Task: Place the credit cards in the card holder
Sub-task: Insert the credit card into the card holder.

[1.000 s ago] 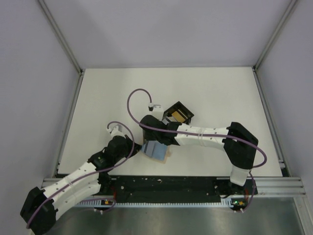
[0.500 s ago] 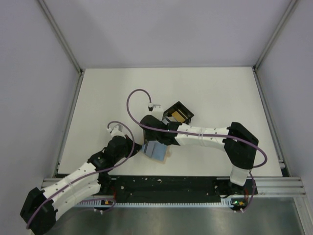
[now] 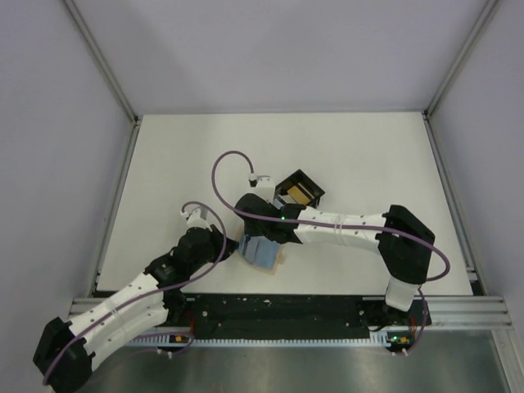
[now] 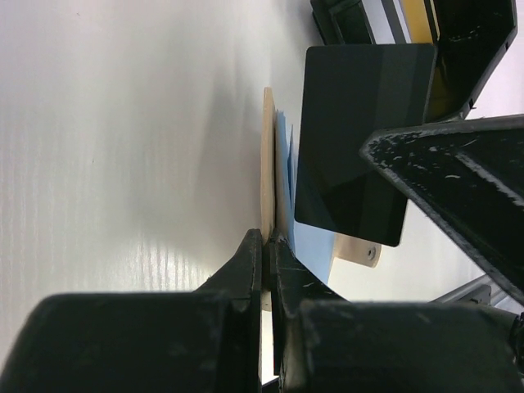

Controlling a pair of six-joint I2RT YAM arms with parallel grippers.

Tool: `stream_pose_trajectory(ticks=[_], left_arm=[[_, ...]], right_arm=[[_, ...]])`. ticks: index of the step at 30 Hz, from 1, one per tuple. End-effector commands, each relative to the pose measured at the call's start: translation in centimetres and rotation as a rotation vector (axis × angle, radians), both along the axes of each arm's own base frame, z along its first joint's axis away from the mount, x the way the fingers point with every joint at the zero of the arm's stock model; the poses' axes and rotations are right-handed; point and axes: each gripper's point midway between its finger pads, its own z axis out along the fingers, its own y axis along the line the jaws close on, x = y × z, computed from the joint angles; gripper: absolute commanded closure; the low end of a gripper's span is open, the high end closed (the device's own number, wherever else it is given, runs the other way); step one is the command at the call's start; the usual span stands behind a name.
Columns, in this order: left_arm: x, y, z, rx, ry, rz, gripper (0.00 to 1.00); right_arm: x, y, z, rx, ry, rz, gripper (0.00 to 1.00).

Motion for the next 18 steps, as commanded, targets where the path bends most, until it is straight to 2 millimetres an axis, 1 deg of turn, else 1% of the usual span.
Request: stream_pose_trajectory(ticks=[1, 3, 5, 8, 13, 15, 18], left_arm=[[1.1, -1.4, 4.1, -0.062, -0.117, -0.038, 1.0], [1.1, -1.5, 4.2, -0.066, -0.12, -0.039, 1.0], [1.2, -1.6, 4.3, -0.07, -0.125, -0.04, 1.0], [1.2, -1.6, 4.5, -0.074, -0.13, -0.042, 1.0], [1.1, -1.8, 4.8, -0.083, -0.136, -0.048, 1.0], [1.1, -1.8, 4.8, -0.086, -0.133, -0.046, 1.0], [1.1, -1.8, 4.7, -0.084, -0.127, -0.042, 1.0]], right_arm=[[0.3, 1.0, 7.3, 0.172, -0.083, -0.032, 1.0], [0.1, 1.1, 7.6, 0.205, -0.077, -0.039, 1.0], [-0.1, 1.4, 7.5, 0.222, -0.075, -0.044, 1.0], [-0.3, 1.7, 6.4, 0.203, -0.06, -0.035, 1.0], [-0.3, 1.7, 4.7, 0.161, -0.049, -0.039, 1.0], [-0.3, 1.6, 4.3, 0.146, -0.047, -0.039, 1.0], [-0.2, 1.0, 4.0, 0.124, -0.055, -0.05, 1.0]])
